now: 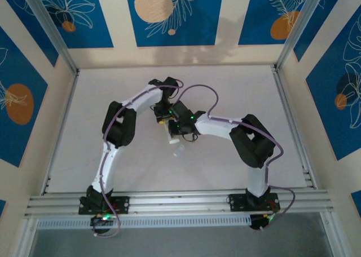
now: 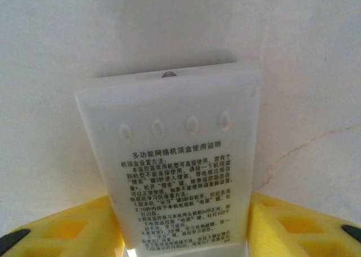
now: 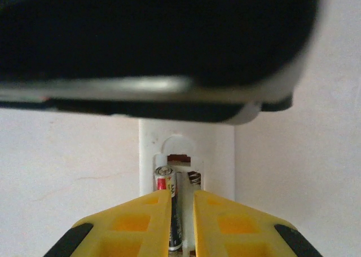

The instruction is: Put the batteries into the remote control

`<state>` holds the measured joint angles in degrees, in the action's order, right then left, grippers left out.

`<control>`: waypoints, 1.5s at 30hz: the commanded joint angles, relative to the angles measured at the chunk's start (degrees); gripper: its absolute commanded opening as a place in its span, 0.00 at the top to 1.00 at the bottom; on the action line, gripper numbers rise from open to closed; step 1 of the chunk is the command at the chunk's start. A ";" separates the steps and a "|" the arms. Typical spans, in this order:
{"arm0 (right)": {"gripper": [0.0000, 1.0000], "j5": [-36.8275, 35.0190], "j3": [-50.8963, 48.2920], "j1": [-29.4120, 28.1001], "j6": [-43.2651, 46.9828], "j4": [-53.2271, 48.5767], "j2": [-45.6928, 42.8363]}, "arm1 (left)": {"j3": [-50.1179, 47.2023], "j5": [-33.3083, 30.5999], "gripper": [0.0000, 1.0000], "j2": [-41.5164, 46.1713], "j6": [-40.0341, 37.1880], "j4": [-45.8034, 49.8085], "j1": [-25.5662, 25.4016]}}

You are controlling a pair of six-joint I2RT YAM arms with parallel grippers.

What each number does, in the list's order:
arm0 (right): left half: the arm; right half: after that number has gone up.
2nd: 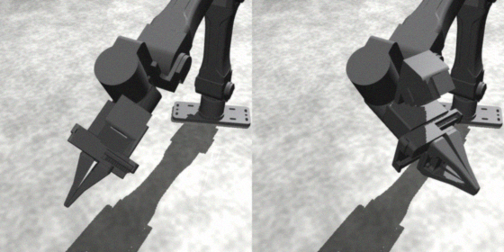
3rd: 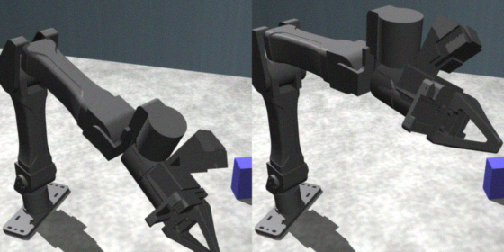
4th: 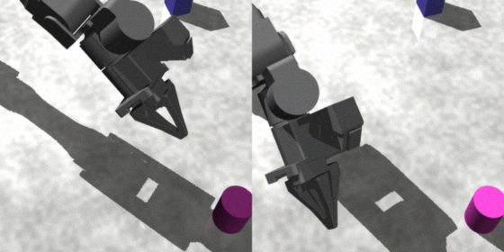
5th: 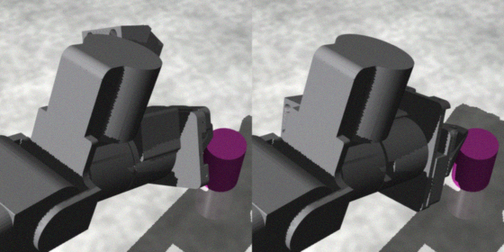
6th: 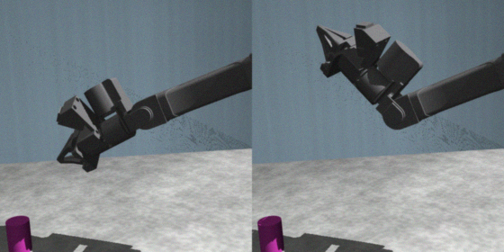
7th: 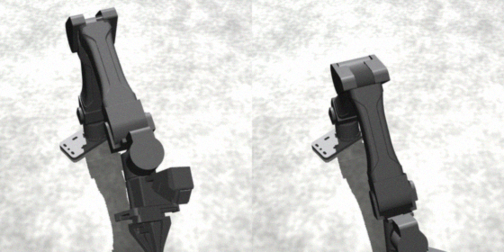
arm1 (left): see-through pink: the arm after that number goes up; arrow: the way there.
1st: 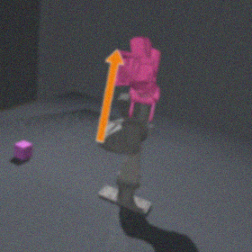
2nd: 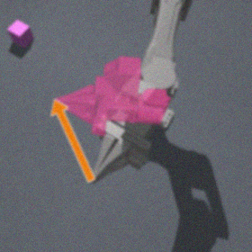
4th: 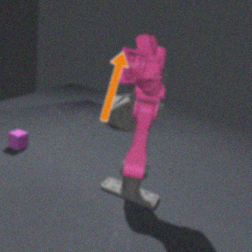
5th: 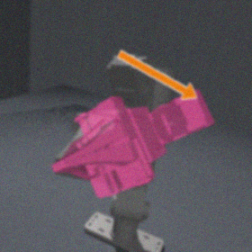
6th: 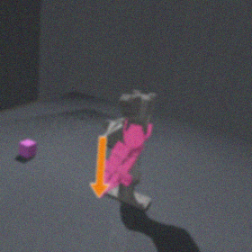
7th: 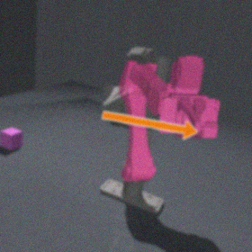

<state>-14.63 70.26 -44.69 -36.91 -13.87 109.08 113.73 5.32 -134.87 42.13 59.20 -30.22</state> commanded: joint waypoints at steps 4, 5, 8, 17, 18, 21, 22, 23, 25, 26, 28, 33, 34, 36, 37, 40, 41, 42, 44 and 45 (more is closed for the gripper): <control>0.81 -0.54 2.23 -0.36 0.34 1.56 0.93 | -0.97 1.88 0.51 -1.27 0.76 -0.29 0.34; 0.81 -0.12 2.26 -0.40 0.26 1.70 0.94 | -1.03 1.96 0.52 -1.32 0.82 -0.31 0.40; 0.79 0.92 1.63 -0.39 -0.40 2.98 0.37 | -1.03 2.31 0.54 -1.54 1.01 -0.40 0.39; 0.79 1.36 1.85 -0.46 -0.80 3.85 1.81 | -1.32 3.55 0.61 -1.45 1.60 -0.97 0.33; 0.79 1.21 2.19 -0.49 -0.64 3.56 2.02 | -1.32 3.51 0.62 -1.49 1.59 -0.98 0.37; 0.79 0.02 2.77 -0.92 0.05 2.44 3.00 | -1.32 3.42 0.62 -1.37 1.64 -0.86 0.46; 0.79 -0.19 2.83 -1.14 0.25 2.29 3.25 | -1.36 3.47 0.62 -1.36 1.66 -0.84 0.45; 0.79 -0.34 2.86 -1.27 0.43 1.97 3.62 | -1.34 3.54 0.62 -1.33 1.73 -0.84 0.43; 0.80 -0.39 2.66 -1.53 0.36 1.92 3.97 | -1.35 3.60 0.63 -1.27 1.81 -0.91 0.49; 0.80 -0.27 2.60 -1.55 0.21 1.92 4.14 | -1.32 3.57 0.63 -1.25 1.82 -0.93 0.45; 0.81 -0.22 2.60 -1.78 -0.01 1.66 4.25 | -1.33 3.54 0.63 -1.20 1.95 -0.85 0.49; 0.82 -2.37 3.24 -2.51 0.23 -0.48 4.45 | -1.32 3.30 0.64 -0.92 1.90 -0.86 0.54; 0.83 -2.92 3.31 -2.60 0.53 -0.85 4.55 | -1.23 3.20 0.64 -0.94 1.92 -0.83 0.52; 0.82 -3.93 3.37 -2.77 0.93 -1.41 4.60 | -1.23 3.05 0.64 -0.91 1.91 -0.75 0.53; 0.82 -4.12 3.48 -2.76 1.24 -1.72 4.67 | -1.15 2.96 0.64 -0.92 1.95 -0.63 0.51; 0.83 -4.51 3.38 -3.12 1.83 -2.05 4.79 | -1.14 2.94 0.64 -0.89 1.99 -0.59 0.55; 0.83 -4.45 3.30 -3.26 1.92 -2.04 4.78 | -1.14 2.94 0.64 -0.84 1.99 -0.58 0.60; 0.83 -4.44 3.20 -3.36 1.87 -2.04 4.84 | -1.14 2.94 0.64 -0.83 1.99 -0.58 0.51; 0.83 -4.61 3.06 -3.51 1.80 -2.04 5.03 | -1.06 3.01 0.65 -0.83 1.99 -0.58 0.55; 0.83 -4.66 2.96 -3.62 1.75 -2.08 5.18 | -0.99 3.03 0.65 -0.82 2.04 -0.62 0.57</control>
<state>-19.62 72.79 -47.24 -36.07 -13.34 111.83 113.73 7.97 -134.76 43.20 59.35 -29.63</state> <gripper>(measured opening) 0.171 0.431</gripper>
